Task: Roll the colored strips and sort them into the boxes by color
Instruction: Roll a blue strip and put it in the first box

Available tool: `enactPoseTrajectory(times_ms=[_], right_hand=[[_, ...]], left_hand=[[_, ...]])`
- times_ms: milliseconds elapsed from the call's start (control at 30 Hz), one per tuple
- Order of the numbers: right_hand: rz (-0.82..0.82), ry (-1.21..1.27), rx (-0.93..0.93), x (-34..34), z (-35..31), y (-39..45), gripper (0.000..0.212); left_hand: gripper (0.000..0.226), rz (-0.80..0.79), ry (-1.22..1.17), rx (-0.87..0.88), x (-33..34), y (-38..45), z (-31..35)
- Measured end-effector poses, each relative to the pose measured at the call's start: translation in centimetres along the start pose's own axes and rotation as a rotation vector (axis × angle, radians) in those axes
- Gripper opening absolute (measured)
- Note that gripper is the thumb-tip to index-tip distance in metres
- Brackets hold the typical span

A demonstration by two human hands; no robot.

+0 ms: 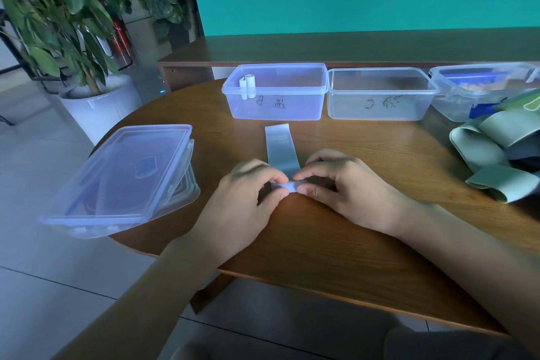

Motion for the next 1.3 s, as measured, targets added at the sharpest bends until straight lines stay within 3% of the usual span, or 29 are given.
enactPoseTrajectory(times_ms=[300, 700, 933, 1100, 1300], right_hand=[[0.02, 0.005, -0.01, 0.0, -0.2, 0.0, 0.017], [-0.007, -0.065, 0.027, 0.1, 0.4, 0.6, 0.032], [0.031, -0.061, -0.006, 0.1, 0.5, 0.7, 0.026], [0.021, -0.073, 0.012, 0.2, 0.8, 1.4, 0.026], [0.0, -0.087, 0.022, 0.2, 0.9, 1.7, 0.029]], left_hand=[[0.02, 0.061, 0.02, 0.04, 0.3, 0.5, -0.4], [0.021, 0.02, 0.028, 0.02, 0.5, 0.7, -0.3], [0.031, -0.005, 0.058, -0.004, 0.6, 1.0, -0.7], [0.025, 0.067, 0.028, -0.004, 0.3, 1.2, -0.7], [0.024, 0.024, 0.062, -0.02, 0.6, 1.7, -0.7]])
Point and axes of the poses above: each hand's wrist, its own y-axis towards the middle knuckle, its own x-axis out of the palm, z = x × y, the point moved 3 cm from there along y, towards the middle knuckle, and after that the axes turned 5 degrees about -z, right-handed, at the moved point
